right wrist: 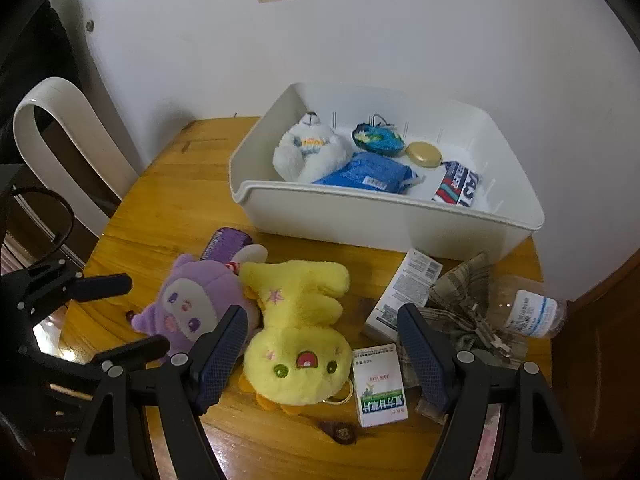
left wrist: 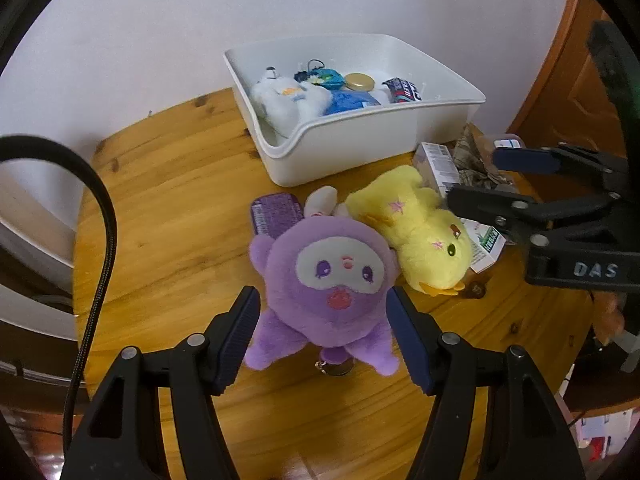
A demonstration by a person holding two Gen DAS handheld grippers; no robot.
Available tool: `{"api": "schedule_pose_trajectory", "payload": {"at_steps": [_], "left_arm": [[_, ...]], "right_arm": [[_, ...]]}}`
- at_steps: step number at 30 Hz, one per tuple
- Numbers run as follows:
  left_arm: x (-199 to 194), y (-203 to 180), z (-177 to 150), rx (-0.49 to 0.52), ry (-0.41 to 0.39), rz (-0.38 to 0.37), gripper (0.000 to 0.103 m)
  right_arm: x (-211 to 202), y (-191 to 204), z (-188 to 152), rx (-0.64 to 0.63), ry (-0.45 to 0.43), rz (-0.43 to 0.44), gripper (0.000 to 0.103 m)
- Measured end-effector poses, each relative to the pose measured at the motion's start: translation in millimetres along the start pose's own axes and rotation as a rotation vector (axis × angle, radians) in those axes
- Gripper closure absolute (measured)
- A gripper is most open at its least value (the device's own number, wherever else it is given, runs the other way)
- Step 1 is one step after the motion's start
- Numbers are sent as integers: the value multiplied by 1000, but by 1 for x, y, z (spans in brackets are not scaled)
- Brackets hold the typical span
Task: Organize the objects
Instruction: 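Grasp the purple plush with the left tool while the right tool grasps the yellow plush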
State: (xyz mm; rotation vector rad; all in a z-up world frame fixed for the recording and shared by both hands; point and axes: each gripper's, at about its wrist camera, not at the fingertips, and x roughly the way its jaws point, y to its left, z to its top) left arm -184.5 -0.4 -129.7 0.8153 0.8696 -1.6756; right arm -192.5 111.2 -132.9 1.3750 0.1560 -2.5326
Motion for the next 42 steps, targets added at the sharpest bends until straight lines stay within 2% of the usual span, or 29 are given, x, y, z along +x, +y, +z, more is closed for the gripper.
{"api": "schedule_pose_trajectory", "payload": {"at_steps": [6,14,24,37,40,42], "left_arm": [[15,3,2,-30,23,-45,34],[33,11,6,-66,48,-48,34],[42,16,5,-80,71,-101,25],[61,17,6,-122,118,-165,21],[65,17,5,-134,118,-189,27],[63,14,6,-132,105,-176,28]], "right_arm": [[24,-3,1,-7,61,31,25],[48,4,3,-43,103,49,26],[81,9,-4,-47,202,89,48],[83,12,-10,-63,191,93,51],[82,12,-11,-64,186,92,51],[82,14,-11,-62,183,89,51]]}}
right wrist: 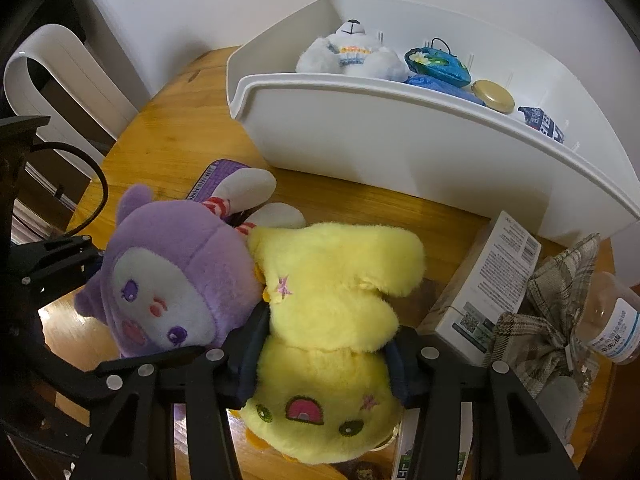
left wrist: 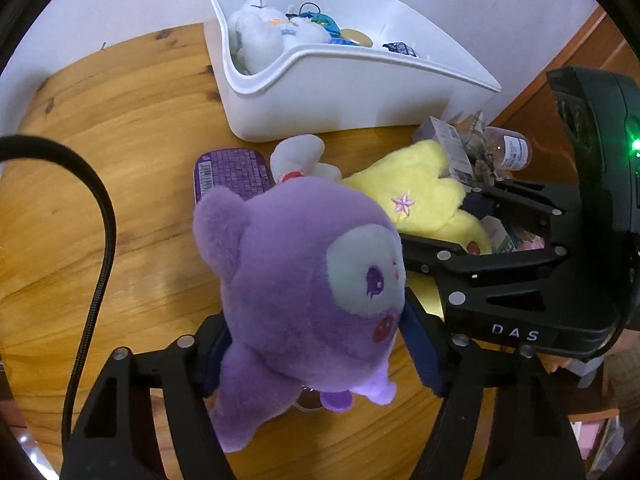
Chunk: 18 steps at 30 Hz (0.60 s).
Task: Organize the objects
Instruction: 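Grasp the purple plush with the left tool while the right tool grasps the yellow plush, then lift the purple and yellow plush toys and carry both over the tray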
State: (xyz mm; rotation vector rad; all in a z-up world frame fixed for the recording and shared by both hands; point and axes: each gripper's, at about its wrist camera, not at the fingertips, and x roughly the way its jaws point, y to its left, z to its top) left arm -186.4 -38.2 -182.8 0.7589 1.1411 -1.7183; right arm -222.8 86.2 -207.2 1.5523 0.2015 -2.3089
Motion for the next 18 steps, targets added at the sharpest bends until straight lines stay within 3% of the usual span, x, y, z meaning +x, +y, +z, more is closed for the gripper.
{"api": "schedule_pose_trajectory", "payload": {"at_steps": [7,18], "left_arm": [[-6,-8,0,39,-33,61,35],[-38,-32,-8,140,-112,157,37]], "right_arm": [[-1,4,-1,-1,-16,-12,53],[-18,8,-5,27,-65,-26,57]]}}
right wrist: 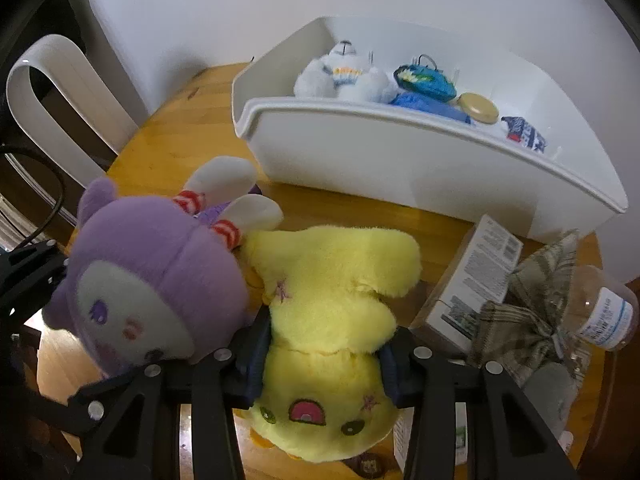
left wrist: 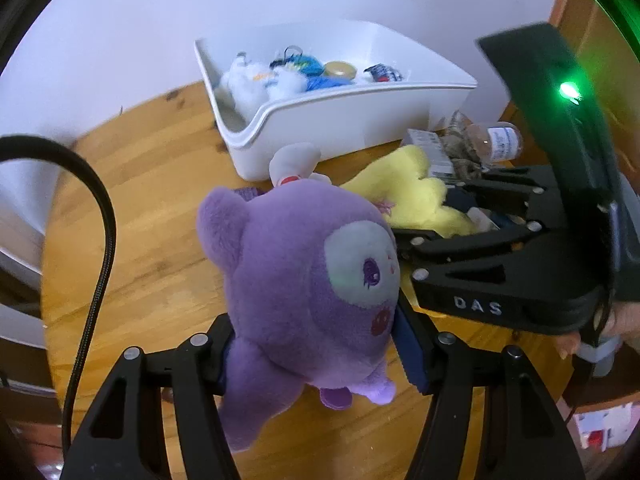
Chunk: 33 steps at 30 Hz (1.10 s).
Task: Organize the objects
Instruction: 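Lift the purple and yellow plush toys and carry both over the tray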
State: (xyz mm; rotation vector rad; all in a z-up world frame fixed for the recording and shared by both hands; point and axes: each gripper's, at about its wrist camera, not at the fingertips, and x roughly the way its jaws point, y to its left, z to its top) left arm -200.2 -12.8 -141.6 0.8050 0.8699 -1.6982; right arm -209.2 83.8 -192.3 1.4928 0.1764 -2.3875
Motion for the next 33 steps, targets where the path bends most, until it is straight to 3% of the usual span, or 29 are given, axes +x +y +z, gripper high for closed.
{"api": "schedule_pose_trajectory", "payload": {"at_steps": [21,33], "left_arm": [[-109,-27,-10,56,-168,123,36],[-181,-28,21,64,-317,218,36]], "right_arm": [[-124,11,-10,7,-200,-44,57],[-224,0,0,47,-386,-73,57]]}}
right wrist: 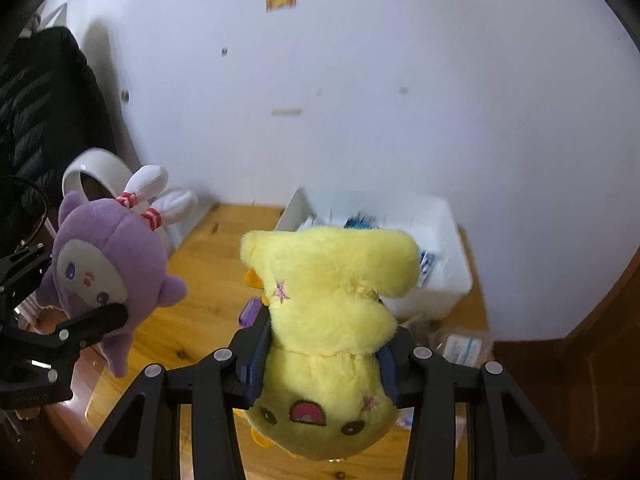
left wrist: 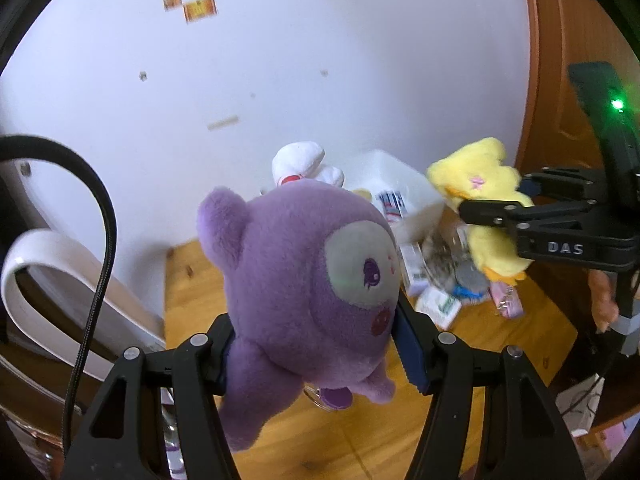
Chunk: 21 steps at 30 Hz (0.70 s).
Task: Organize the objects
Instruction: 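Lift the purple and yellow plush toys and carry both over the tray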
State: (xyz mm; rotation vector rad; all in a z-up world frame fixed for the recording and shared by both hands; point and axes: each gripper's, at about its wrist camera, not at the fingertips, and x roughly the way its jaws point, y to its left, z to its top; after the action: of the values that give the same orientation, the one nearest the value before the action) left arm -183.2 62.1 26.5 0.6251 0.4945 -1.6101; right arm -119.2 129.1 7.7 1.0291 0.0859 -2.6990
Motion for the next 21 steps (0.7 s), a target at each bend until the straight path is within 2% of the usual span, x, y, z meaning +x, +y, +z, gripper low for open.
{"api": "schedule_pose_trajectory", "payload": {"at_steps": [6,11,17,21], "left_arm": [[-6,5,47,8,-70,56,36],[5,5,89,35,-105,103,36],[32,2,131,33,-104,128,36],[71,2,154,24,-74,144,36]], "right_arm": [[-24,-15,44,25,-95,-36,57],[-23,-26,79,36,-145,-56,57],[-6,-38,115,52,-189,-63,57],[16,-52,137,90,-199,-61,57]]}}
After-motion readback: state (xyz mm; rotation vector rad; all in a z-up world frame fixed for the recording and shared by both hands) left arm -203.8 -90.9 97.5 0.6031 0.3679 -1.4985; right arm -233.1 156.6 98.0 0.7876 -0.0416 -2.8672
